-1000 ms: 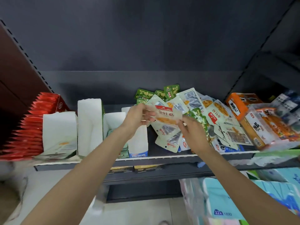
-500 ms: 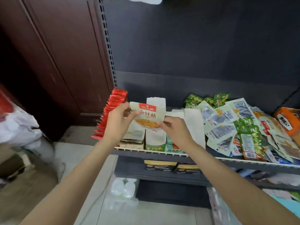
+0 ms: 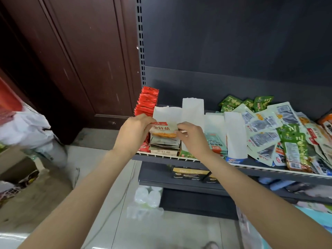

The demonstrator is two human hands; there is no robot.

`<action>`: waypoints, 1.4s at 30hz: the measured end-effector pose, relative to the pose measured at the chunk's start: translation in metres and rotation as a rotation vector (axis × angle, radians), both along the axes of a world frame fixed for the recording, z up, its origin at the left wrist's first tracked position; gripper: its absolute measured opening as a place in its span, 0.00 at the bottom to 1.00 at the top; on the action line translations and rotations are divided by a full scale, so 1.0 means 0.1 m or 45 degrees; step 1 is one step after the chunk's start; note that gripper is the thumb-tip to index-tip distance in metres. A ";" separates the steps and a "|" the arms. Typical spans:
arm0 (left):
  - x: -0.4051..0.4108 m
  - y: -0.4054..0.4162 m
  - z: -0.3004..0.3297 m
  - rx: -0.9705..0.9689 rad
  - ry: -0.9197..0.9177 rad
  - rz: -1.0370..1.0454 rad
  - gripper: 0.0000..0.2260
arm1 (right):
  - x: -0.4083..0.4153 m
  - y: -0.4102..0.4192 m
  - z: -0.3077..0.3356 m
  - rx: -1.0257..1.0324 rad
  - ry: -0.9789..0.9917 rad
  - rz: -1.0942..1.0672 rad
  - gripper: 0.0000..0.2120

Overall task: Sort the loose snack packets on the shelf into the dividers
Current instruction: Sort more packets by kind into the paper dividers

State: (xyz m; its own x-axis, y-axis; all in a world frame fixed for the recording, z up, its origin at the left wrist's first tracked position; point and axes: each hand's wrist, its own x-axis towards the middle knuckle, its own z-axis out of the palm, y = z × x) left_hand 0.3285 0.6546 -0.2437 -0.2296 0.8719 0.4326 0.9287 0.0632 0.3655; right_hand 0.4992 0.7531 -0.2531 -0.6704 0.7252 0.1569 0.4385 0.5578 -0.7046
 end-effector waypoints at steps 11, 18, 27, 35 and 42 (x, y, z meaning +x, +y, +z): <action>0.17 0.11 -0.18 -0.464 0.585 -0.005 0.05 | 0.04 0.09 -0.17 -0.100 -0.258 0.020 0.14; 0.56 0.38 -0.20 -0.563 0.246 -0.037 0.14 | 0.43 0.28 -0.09 -0.193 -0.120 0.002 0.13; 2.09 1.42 -0.07 -0.270 -0.308 -0.342 0.13 | 1.81 1.21 -0.22 0.026 0.124 -0.520 0.13; 3.34 2.55 -0.70 -0.902 -0.026 -0.324 0.18 | 2.93 2.11 -0.76 -0.115 -0.672 -0.353 0.30; 3.49 2.77 -1.02 -1.200 0.375 -0.154 0.25 | 3.16 2.37 -0.90 -0.122 -0.851 -0.205 0.35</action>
State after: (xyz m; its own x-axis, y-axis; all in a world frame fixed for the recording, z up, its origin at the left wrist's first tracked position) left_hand 0.6777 0.9320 -0.3460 -0.1114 0.8990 -0.4236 0.9936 0.1082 -0.0316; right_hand 0.8152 0.9904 -0.3429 -0.4835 0.8140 -0.3219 0.8679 0.3980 -0.2972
